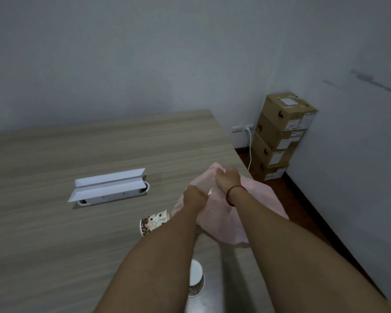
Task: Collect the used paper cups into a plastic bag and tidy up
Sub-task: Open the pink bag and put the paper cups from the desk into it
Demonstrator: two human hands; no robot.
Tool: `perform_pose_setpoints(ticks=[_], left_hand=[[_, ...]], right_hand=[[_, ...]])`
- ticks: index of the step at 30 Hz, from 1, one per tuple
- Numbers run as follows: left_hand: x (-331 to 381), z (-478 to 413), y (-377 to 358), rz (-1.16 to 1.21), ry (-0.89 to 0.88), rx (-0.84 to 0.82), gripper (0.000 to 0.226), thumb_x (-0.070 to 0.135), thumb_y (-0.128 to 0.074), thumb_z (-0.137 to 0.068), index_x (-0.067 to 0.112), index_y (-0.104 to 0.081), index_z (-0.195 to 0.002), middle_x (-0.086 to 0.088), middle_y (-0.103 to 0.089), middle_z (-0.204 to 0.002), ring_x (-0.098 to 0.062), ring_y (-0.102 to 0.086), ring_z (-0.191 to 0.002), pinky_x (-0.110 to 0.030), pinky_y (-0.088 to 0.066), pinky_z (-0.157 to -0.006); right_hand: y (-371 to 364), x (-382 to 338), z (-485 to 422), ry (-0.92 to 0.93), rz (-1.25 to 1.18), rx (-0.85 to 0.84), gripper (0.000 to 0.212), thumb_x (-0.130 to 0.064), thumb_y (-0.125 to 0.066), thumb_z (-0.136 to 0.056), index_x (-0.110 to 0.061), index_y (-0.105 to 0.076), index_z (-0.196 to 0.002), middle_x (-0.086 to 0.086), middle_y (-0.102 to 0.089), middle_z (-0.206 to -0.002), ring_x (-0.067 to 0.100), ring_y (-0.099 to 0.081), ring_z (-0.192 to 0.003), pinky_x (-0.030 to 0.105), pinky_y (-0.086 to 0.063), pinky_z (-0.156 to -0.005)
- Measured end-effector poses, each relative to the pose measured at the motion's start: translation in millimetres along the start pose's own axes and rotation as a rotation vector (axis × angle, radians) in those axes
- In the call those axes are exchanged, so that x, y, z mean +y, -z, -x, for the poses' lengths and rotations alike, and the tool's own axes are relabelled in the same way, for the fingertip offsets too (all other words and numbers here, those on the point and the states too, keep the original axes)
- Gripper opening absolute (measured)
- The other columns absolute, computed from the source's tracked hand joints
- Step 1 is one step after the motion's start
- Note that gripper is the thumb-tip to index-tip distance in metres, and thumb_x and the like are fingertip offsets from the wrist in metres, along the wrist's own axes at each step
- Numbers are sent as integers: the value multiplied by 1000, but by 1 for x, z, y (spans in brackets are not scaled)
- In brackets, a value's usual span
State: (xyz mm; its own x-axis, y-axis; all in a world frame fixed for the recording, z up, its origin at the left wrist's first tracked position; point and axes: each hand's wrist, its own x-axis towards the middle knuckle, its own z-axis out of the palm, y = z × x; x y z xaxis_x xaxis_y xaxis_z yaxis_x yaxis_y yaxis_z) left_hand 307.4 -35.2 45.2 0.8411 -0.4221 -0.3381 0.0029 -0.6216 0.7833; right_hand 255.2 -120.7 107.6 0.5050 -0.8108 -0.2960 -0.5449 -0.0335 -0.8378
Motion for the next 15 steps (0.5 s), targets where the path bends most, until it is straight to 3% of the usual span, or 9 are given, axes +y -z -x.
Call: perform_pose_setpoints(ticks=[1, 3, 5, 8, 11, 13, 15], left_hand=[[2, -3, -2, -12, -3, 5, 18, 18, -68, -85, 1, -72, -88, -18, -71, -109, -27, -66, -108, -29, -49, -87], [5, -6, 1, -21, 5, -11, 30, 21, -70, -84, -2, -71, -102, -17, -70, -111, -27, -66, -108, -29, -50, -86], [5, -8, 13, -32, -32, -35, 32, 19, -73, -80, -3, -73, -103, -18, -73, -103, -26, -69, -99, -32, -54, -83], [-4, -17, 35, -32, -123, -26, 18, 7, -70, -80, -5, -77, -90, -14, -70, -68, -16, -65, -66, -37, -57, -76], [-13, -24, 64, -46, -125, 55, 16, 5, -66, -82, -6, -77, -84, 12, -57, -39, -5, -55, -44, -24, -48, -56], [-18, -25, 80, -50, -115, 86, 15, 3, -65, -84, -8, -76, -85, 6, -61, -42, -16, -58, -53, -26, -50, -58], [-27, -25, 93, -74, -107, 126, 16, 1, -63, -86, -9, -75, -87, -17, -72, -68, -23, -62, -67, -32, -54, -69]], right_hand=[[1, 1, -1, 6, 2, 1, 37, -20, -42, -95, 6, -60, -116, 25, -62, -122, 38, -58, -115, 37, -46, -96], [3, 2, 1, -2, 0, -7, 39, -21, -42, -95, 4, -58, -120, 23, -61, -123, 37, -57, -116, 37, -45, -97], [4, 4, 0, 0, 11, -9, 40, -22, -42, -95, 4, -57, -121, 22, -60, -124, 37, -57, -115, 35, -44, -95], [3, 6, -2, -11, 37, 9, 39, -20, -43, -94, 5, -59, -120, 23, -61, -123, 37, -58, -114, 32, -44, -88], [-3, 8, 1, -6, 37, -3, 39, -21, -43, -95, 4, -57, -122, 23, -60, -125, 38, -57, -115, 34, -45, -92], [-7, 11, 5, 1, 46, -18, 40, -23, -43, -96, 4, -56, -123, 23, -59, -125, 38, -57, -115, 37, -46, -95], [-10, 16, 7, 1, 69, -22, 39, -23, -43, -96, 4, -57, -121, 23, -60, -123, 38, -58, -112, 38, -47, -93]])
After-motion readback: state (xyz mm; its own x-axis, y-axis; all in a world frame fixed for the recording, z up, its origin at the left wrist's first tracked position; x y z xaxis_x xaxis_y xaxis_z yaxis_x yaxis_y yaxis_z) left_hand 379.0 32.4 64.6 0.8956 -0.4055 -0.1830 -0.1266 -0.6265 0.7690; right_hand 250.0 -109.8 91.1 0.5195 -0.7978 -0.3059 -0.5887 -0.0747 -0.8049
